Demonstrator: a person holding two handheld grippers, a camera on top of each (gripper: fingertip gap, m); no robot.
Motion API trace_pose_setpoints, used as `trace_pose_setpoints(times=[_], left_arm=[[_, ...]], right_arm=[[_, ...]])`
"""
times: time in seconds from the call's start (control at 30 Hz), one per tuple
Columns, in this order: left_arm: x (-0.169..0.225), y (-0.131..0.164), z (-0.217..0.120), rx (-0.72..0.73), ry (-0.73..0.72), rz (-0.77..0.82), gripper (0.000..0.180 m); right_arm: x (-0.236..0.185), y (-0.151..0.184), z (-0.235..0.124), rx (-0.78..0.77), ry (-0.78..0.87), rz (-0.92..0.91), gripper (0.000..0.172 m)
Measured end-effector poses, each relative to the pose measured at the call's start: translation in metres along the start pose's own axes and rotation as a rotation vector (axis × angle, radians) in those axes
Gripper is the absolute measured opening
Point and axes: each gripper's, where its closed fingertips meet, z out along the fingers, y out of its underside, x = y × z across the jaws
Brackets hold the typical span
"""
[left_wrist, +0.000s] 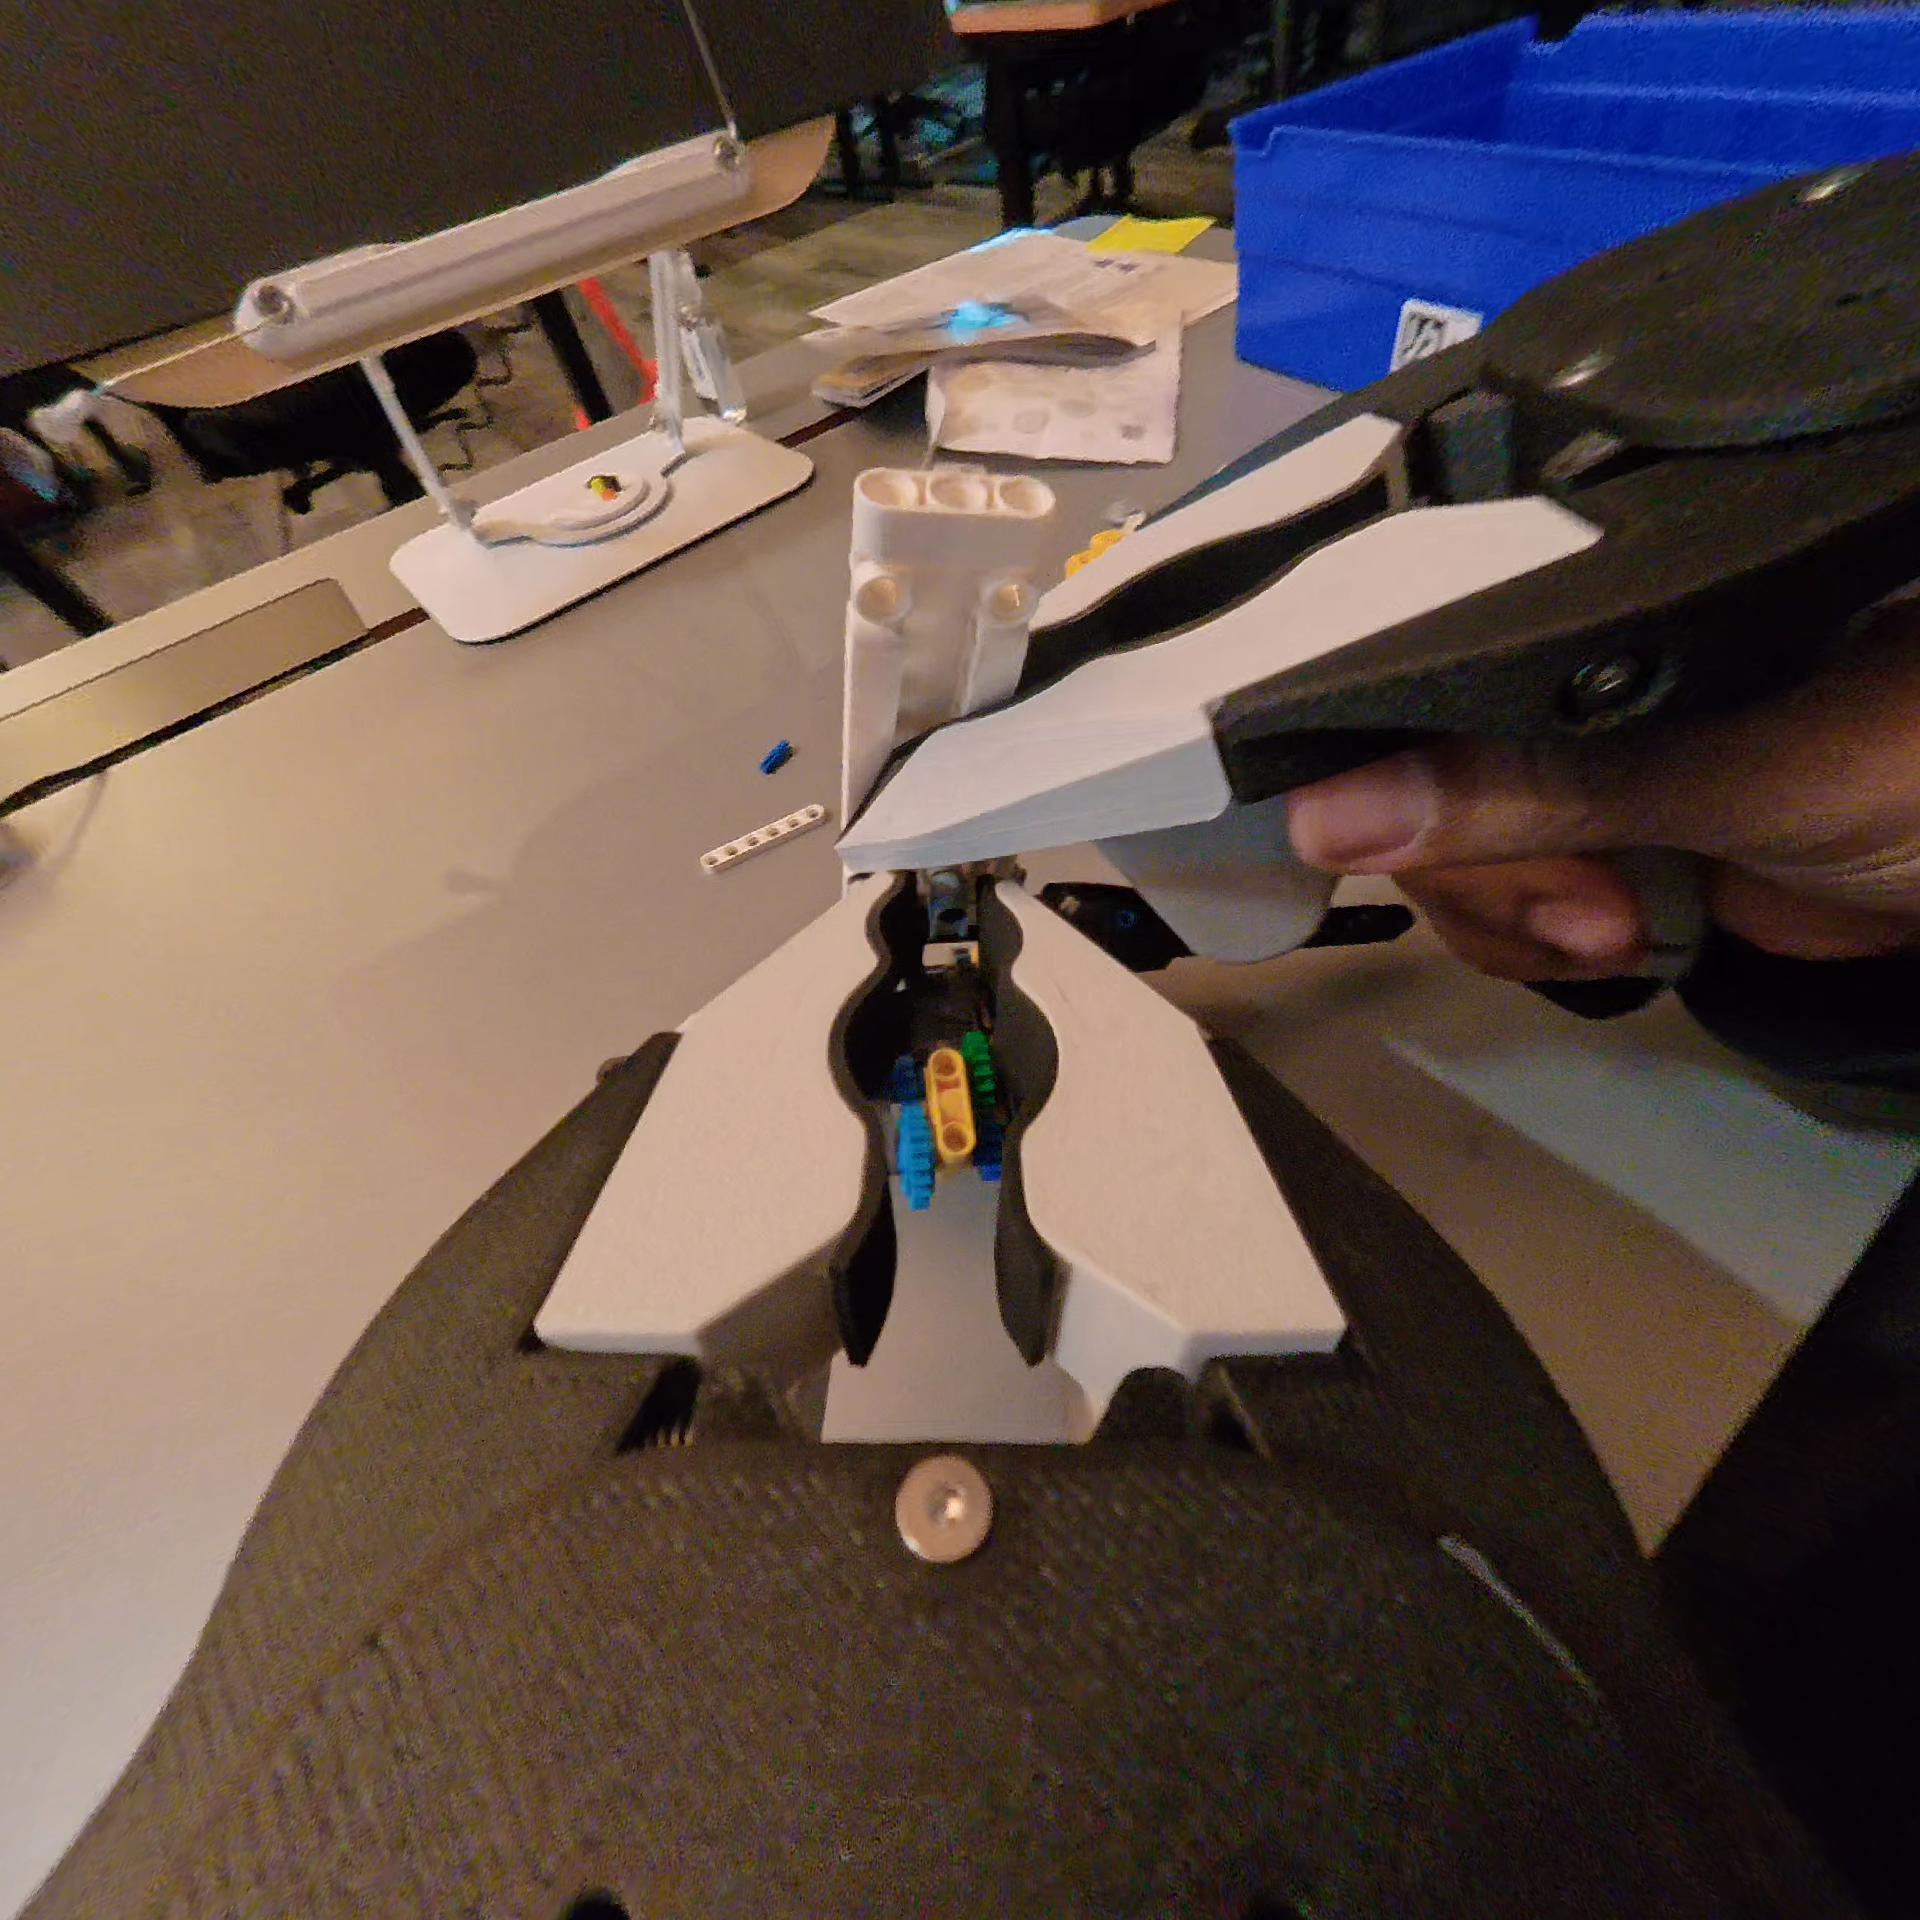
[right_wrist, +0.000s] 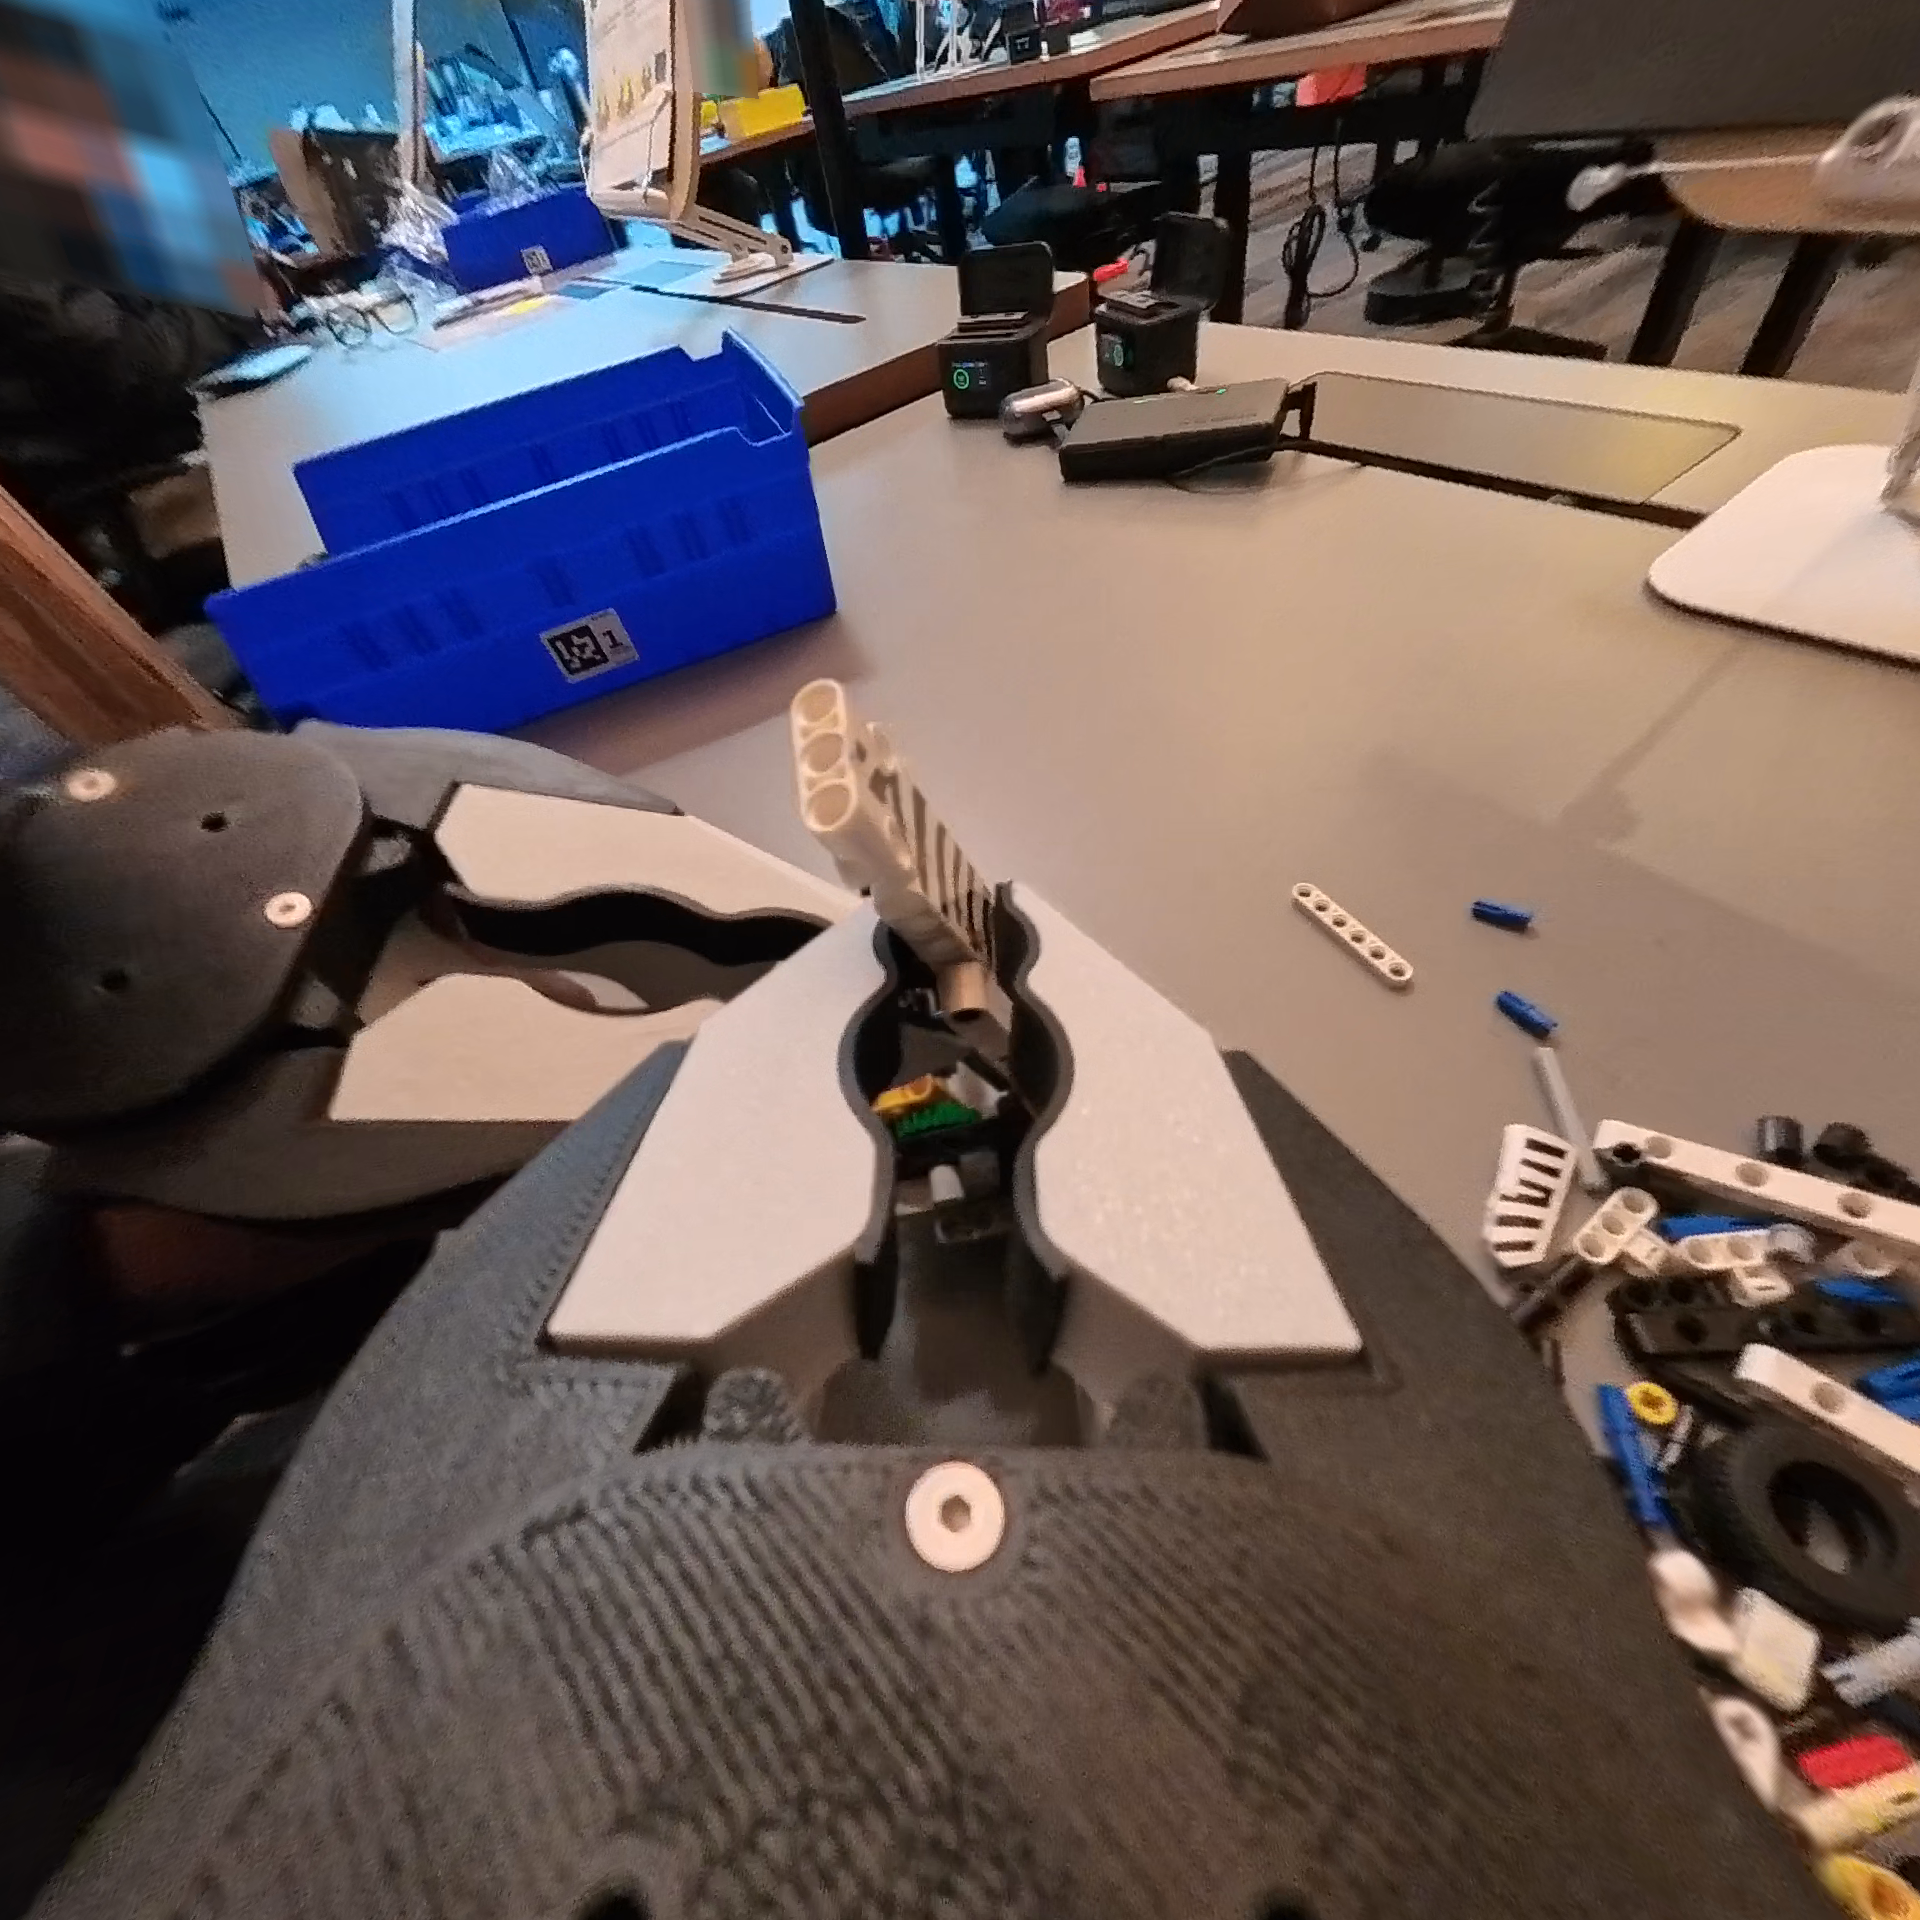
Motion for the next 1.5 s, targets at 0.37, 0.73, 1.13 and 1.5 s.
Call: trace_pose_setpoints(times=[0.37,0.73,1.13,1.5], left_arm=[[0.000,0.003,0.006,-0.008,-0.023,0.033,0.007],[-0.003,0.008,0.009,-0.050,-0.075,0.063,0.006],[-0.003,0.004,0.012,-0.047,-0.051,0.062,0.004],[-0.005,0.009,0.005,-0.036,-0.080,0.016,0.005]], right_arm=[[0.010,0.013,-0.022,-0.045,-0.015,-0.099,0.027],[0.010,0.012,-0.007,-0.081,0.103,-0.369,0.007],[0.014,0.012,-0.008,-0.057,0.067,-0.313,0.007],[0.011,0.013,-0.006,-0.072,0.164,-0.452,0.008]])
